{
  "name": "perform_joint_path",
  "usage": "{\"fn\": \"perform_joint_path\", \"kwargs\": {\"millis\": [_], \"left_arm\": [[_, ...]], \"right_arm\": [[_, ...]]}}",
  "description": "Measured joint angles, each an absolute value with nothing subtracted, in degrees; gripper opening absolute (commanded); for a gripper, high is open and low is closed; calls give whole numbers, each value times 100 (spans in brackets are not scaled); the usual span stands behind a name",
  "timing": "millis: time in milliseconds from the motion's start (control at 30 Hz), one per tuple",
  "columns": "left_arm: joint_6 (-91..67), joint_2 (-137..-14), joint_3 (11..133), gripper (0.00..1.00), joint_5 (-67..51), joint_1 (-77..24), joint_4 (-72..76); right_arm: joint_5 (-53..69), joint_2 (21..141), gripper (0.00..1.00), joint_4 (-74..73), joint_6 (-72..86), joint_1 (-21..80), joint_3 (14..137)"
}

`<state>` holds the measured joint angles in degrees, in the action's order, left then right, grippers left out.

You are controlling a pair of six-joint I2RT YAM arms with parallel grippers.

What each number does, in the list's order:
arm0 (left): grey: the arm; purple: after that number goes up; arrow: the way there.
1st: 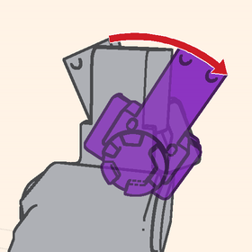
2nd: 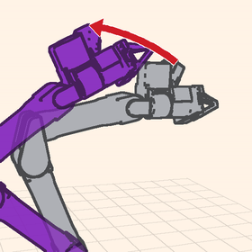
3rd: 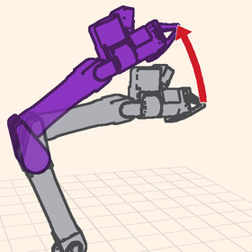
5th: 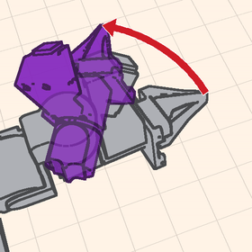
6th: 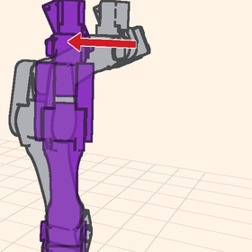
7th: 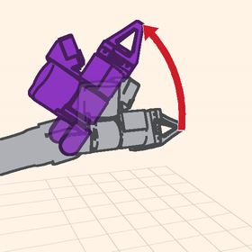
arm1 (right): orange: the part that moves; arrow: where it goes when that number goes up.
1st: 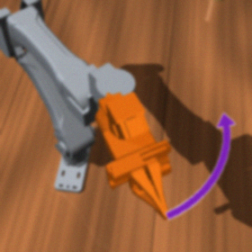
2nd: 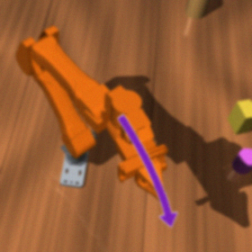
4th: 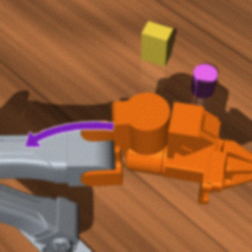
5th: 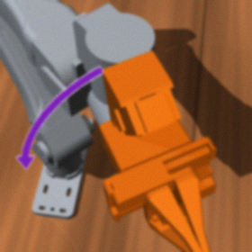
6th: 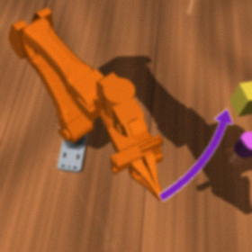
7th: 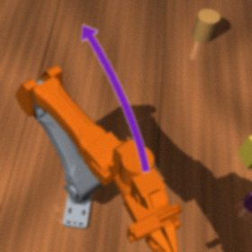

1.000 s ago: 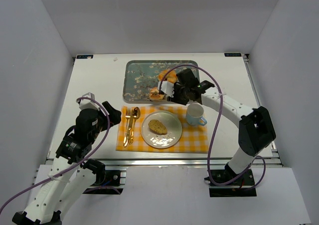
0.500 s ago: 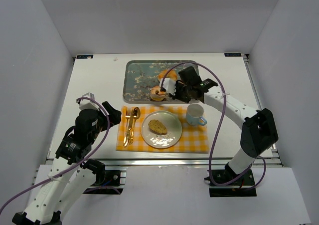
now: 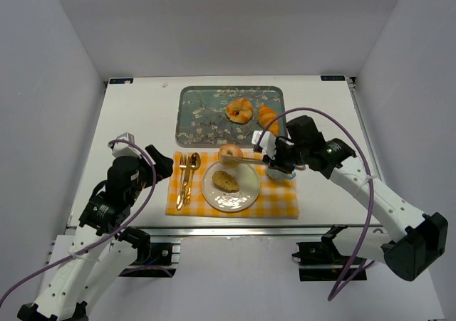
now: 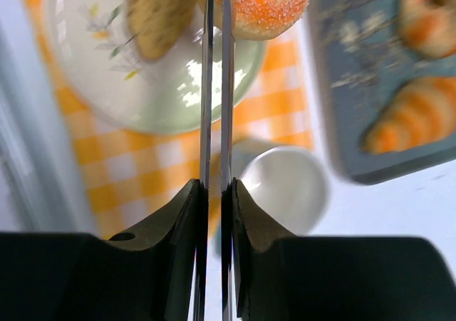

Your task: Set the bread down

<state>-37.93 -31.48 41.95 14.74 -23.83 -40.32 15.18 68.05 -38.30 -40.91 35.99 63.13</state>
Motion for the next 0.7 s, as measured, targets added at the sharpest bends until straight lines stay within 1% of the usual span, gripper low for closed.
{"fn": "perform_joint_path", "kwargs": {"millis": [133, 233, 267, 300, 333, 400, 433, 567, 700], "left_arm": [[-3830, -3144, 4169, 98, 1452, -2383, -4034], [-3841, -3144, 4165, 98, 1446, -2383, -4032], [-3841, -3151, 4165, 98, 1444, -2383, -4032], [-3841, -3162, 4165, 98, 1441, -2383, -4029], [-3841, -3181, 4165, 98, 1439, -2383, -4029], [-3844, -3210, 4165, 98, 1439, -2383, -4027], [-3844, -3216, 4165, 98, 1439, -2383, -4027], [-3859, -3212, 4165, 98, 1439, -2383, -4027], [-3863, -3199, 4165, 98, 1439, -2383, -4027]], "right_arm": [[1721, 6504, 7, -4224, -4016, 3601, 5913], [1796, 6477, 13, -4386, -4001, 3601, 5795], [1817, 6486, 19, -4401, -3999, 3601, 5789], [1837, 6490, 23, -4403, -3999, 3601, 5789], [1859, 6501, 32, -4399, -3999, 3601, 5789], [1894, 6545, 36, -4401, -3992, 3601, 5791], [1911, 6573, 41, -4403, -3990, 3601, 5791], [1955, 6670, 45, -4449, -4021, 3601, 5791], [2018, 6667, 47, -4528, -4023, 3601, 5791]]}}
